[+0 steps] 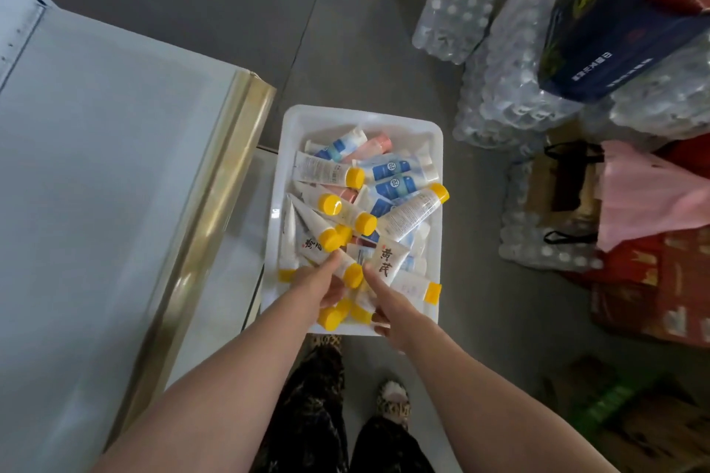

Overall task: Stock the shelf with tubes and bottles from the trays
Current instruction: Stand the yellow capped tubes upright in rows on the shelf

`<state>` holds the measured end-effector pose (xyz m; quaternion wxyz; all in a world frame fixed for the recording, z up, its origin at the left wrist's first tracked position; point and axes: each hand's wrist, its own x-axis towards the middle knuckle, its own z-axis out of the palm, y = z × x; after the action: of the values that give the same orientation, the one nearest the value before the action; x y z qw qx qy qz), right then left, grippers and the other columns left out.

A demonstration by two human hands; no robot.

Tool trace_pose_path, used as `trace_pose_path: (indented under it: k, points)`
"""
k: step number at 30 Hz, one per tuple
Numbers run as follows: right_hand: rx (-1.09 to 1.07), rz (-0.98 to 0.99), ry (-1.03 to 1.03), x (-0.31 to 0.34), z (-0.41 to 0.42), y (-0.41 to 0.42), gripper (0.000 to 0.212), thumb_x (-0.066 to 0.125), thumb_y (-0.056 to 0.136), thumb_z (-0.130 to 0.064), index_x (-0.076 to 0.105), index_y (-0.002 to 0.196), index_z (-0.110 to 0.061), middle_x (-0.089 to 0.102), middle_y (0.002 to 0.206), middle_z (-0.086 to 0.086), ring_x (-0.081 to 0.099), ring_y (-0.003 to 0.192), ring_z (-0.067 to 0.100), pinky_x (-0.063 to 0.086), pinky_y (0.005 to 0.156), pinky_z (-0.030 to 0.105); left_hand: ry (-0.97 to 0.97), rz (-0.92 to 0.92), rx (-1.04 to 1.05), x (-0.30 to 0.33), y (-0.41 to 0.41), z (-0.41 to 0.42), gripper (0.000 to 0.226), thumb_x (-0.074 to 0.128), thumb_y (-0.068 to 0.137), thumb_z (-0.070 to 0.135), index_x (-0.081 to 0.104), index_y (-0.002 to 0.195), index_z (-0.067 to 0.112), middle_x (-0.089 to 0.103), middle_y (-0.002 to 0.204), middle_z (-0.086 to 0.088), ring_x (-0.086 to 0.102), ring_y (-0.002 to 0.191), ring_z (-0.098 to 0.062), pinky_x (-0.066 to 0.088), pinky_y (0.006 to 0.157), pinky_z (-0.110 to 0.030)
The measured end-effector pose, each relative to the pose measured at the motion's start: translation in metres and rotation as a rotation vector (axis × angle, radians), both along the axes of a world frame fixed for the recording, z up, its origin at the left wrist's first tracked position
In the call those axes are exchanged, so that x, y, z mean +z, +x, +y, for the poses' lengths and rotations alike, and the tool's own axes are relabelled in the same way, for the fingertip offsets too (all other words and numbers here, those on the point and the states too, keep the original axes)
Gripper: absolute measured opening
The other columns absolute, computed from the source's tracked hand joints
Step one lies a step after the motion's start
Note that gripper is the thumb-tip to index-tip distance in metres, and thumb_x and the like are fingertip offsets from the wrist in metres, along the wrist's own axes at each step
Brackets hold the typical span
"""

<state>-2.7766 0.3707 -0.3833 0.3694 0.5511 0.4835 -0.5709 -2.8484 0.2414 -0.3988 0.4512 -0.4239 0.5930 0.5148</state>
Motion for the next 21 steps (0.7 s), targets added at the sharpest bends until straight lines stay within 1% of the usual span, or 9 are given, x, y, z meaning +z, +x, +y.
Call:
trace_pose_path:
  k: [2, 4, 6, 8, 11, 13, 15, 18, 21]
  points:
    - [-0.049, 0.01, -0.035, 0.002, -0.003, -0.004, 0.101, 0.067, 0.054, -0.09, 0.054, 0.132, -0.027, 0.061, 0.131, 0.0, 0.058, 0.115, 0.021, 0.047, 0.094, 0.038, 0.03, -0.026, 0.002, 0.001, -0.002, 0.009, 0.051, 0.072, 0.084, 0.052, 0.068, 0.1, 0.003, 0.075, 0.086, -0.015, 0.073, 0.077, -0.027, 0.062, 0.072, -0.037]
    - [-0.111, 0.044, -0.064, 0.005, -0.004, -0.007, 0.093, 0.07, 0.058, -0.085, 0.059, 0.13, -0.027, 0.065, 0.128, -0.001, 0.061, 0.116, 0.019, 0.05, 0.088, 0.034, 0.063, -0.06, 0.055, 0.002, -0.003, 0.017, 0.05, 0.072, 0.085, 0.05, 0.068, 0.102, 0.003, 0.075, 0.089, -0.017, 0.074, 0.08, -0.029, 0.062, 0.077, -0.041]
    - [-0.154, 0.075, -0.046, 0.007, -0.002, -0.007, 0.091, 0.073, 0.054, -0.082, 0.064, 0.124, -0.024, 0.073, 0.117, 0.002, 0.069, 0.106, 0.02, 0.057, 0.079, 0.033, 0.068, -0.077, 0.14, 0.003, -0.002, 0.021, 0.047, 0.074, 0.085, 0.046, 0.066, 0.103, 0.003, 0.073, 0.091, -0.018, 0.073, 0.079, -0.03, 0.062, 0.075, -0.041]
    - [-0.172, 0.099, 0.0, 0.009, 0.0, -0.009, 0.082, 0.076, 0.061, -0.076, 0.066, 0.118, -0.018, 0.076, 0.105, 0.006, 0.075, 0.093, 0.021, 0.061, 0.072, 0.035, 0.077, -0.085, 0.212, 0.005, 0.002, 0.022, 0.045, 0.076, 0.084, 0.044, 0.065, 0.1, 0.004, 0.072, 0.09, -0.018, 0.071, 0.076, -0.029, 0.061, 0.073, -0.041]
    - [-0.164, 0.119, 0.089, 0.02, 0.002, -0.014, 0.062, 0.075, 0.076, -0.064, 0.065, 0.109, -0.013, 0.073, 0.092, 0.009, 0.07, 0.076, 0.021, 0.062, 0.068, 0.035, 0.133, -0.096, 0.316, 0.016, 0.01, 0.02, 0.037, 0.075, 0.085, 0.04, 0.064, 0.095, 0.006, 0.07, 0.089, -0.016, 0.068, 0.079, -0.028, 0.059, 0.084, -0.044]
    - [-0.132, 0.121, 0.132, 0.031, 0.004, -0.017, 0.05, 0.074, 0.081, -0.058, 0.063, 0.1, -0.014, 0.067, 0.085, 0.008, 0.065, 0.072, 0.02, 0.062, 0.067, 0.033, 0.164, -0.101, 0.365, 0.023, 0.014, 0.017, 0.037, 0.075, 0.085, 0.039, 0.065, 0.097, 0.006, 0.07, 0.092, -0.017, 0.068, 0.083, -0.028, 0.058, 0.087, -0.044]
    - [-0.104, 0.14, 0.145, 0.042, 0.007, -0.016, 0.044, 0.075, 0.082, -0.054, 0.061, 0.097, -0.015, 0.063, 0.081, 0.006, 0.062, 0.069, 0.018, 0.061, 0.067, 0.032, 0.184, -0.096, 0.39, 0.034, 0.016, 0.014, 0.041, 0.077, 0.083, 0.04, 0.067, 0.101, 0.005, 0.071, 0.093, -0.016, 0.068, 0.083, -0.027, 0.06, 0.081, -0.04]
    - [-0.071, 0.208, 0.134, 0.062, 0.012, -0.013, 0.039, 0.079, 0.082, -0.044, 0.062, 0.099, -0.013, 0.06, 0.072, 0.004, 0.057, 0.061, 0.015, 0.059, 0.064, 0.031, 0.218, -0.105, 0.396, 0.053, 0.02, 0.009, 0.044, 0.078, 0.081, 0.042, 0.068, 0.105, 0.007, 0.072, 0.088, -0.011, 0.068, 0.078, -0.022, 0.059, 0.058, -0.031]
    - [-0.059, 0.301, 0.115, 0.085, 0.016, -0.009, 0.031, 0.08, 0.085, -0.033, 0.06, 0.096, -0.011, 0.058, 0.066, 0.004, 0.053, 0.057, 0.015, 0.057, 0.062, 0.031, 0.232, -0.076, 0.412, 0.08, 0.03, 0.006, 0.041, 0.081, 0.079, 0.038, 0.068, 0.103, 0.007, 0.074, 0.079, -0.011, 0.069, 0.075, -0.022, 0.058, 0.053, -0.029]
